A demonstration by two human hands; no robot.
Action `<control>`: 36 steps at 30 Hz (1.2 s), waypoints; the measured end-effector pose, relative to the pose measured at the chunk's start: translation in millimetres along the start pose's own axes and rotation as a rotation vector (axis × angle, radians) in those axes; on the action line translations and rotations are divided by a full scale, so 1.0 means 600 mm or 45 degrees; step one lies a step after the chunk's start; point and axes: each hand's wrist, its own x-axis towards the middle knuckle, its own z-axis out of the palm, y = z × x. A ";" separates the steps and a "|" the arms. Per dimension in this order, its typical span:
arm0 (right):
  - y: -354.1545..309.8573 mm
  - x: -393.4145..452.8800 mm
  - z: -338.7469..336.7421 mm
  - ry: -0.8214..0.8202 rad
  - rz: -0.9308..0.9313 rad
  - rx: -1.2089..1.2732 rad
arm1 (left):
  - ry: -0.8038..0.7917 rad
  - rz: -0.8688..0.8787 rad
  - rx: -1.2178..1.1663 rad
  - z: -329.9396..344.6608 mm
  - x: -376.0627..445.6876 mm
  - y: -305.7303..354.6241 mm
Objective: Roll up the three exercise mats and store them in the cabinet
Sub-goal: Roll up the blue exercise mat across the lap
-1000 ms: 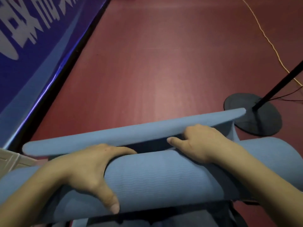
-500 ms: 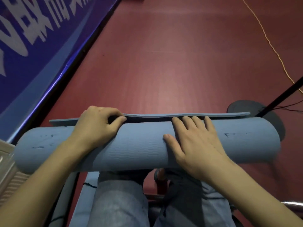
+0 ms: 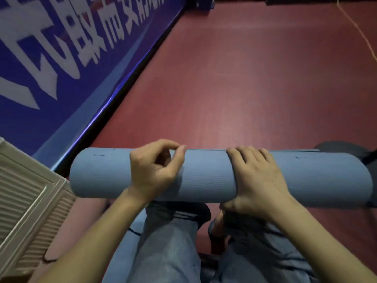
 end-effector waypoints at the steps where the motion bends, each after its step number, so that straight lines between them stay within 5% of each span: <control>1: 0.009 0.011 -0.008 -0.061 -0.006 0.011 | 0.029 -0.125 -0.152 -0.002 -0.028 0.013; 3: 0.024 0.033 -0.023 -0.176 -0.009 0.061 | -0.051 -0.410 -0.374 0.001 -0.101 0.026; 7: 0.038 0.066 -0.035 -0.214 -0.010 0.161 | -0.578 -1.207 -0.665 0.018 -0.198 0.028; 11: 0.034 0.062 -0.029 -0.173 -0.052 0.156 | -0.519 -1.650 -1.225 0.032 -0.152 0.015; 25: 0.100 0.036 -0.089 0.153 -0.076 0.624 | -0.366 -0.634 -1.070 0.064 0.037 0.007; 32: 0.067 0.033 -0.087 0.292 -0.231 1.093 | -0.603 -0.294 -0.519 0.136 -0.008 -0.033; 36: 0.072 0.012 -0.026 0.222 -0.251 1.147 | -0.800 -0.371 -0.364 0.152 -0.071 -0.053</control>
